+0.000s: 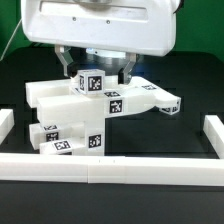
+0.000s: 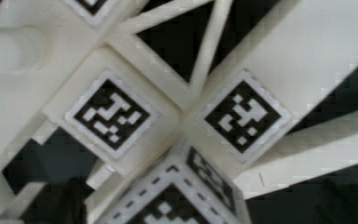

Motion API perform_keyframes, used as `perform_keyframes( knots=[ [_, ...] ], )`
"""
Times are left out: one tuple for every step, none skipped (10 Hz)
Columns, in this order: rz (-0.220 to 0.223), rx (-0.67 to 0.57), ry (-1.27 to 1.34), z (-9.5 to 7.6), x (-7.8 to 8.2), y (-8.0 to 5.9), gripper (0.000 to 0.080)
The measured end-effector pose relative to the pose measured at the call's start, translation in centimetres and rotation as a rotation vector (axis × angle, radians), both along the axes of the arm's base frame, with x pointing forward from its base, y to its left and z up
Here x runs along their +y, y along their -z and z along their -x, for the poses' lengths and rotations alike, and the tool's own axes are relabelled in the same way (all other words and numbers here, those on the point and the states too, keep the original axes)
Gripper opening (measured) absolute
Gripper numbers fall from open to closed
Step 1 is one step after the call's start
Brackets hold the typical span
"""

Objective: Assemble chair

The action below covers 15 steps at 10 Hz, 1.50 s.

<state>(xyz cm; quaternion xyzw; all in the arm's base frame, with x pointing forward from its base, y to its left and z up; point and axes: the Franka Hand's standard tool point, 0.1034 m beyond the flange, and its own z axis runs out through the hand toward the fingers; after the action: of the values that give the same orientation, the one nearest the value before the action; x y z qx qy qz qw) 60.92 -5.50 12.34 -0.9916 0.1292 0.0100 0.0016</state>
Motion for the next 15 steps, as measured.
perform_keyframes(
  knots=[
    [-0.002, -0.001, -0.098, 0.01, -0.05, 0.0, 0.0648],
    [-0.003, -0.001, -0.151, 0.01, -0.08, 0.0, 0.0648],
    [0.0, 0.0, -0.23, 0.01, -0.2, -0.01, 0.0648],
    [0.01, 0.003, -0.342, 0.01, -0.37, -0.02, 0.0648],
    [0.014, 0.005, -0.419, 0.02, -0.46, -0.02, 0.0648],
    [0.013, 0.006, -0.484, 0.05, -0.6, -0.01, 0.0648],
    [0.011, 0.007, -0.548, 0.08, -0.8, 0.02, 0.0648],
    [0.011, 0.007, -0.555, 0.1, -0.89, 0.03, 0.0648],
    [0.011, 0.007, -0.553, 0.1, -0.94, 0.02, 0.0648],
    [0.011, 0.007, -0.553, 0.1, -0.94, 0.03, 0.0527],
    [0.011, 0.007, -0.553, 0.1, -0.94, 0.03, 0.039],
    [0.011, 0.007, -0.54, 0.1, -0.95, 0.02, 0.039],
    [0.011, 0.007, -0.528, 0.1, -0.96, 0.02, 0.0282],
    [0.011, 0.007, -0.528, 0.1, -0.96, 0.02, 0.0282],
    [0.011, 0.007, -0.526, 0.1, -0.96, 0.02, 0.0282]
  ],
)
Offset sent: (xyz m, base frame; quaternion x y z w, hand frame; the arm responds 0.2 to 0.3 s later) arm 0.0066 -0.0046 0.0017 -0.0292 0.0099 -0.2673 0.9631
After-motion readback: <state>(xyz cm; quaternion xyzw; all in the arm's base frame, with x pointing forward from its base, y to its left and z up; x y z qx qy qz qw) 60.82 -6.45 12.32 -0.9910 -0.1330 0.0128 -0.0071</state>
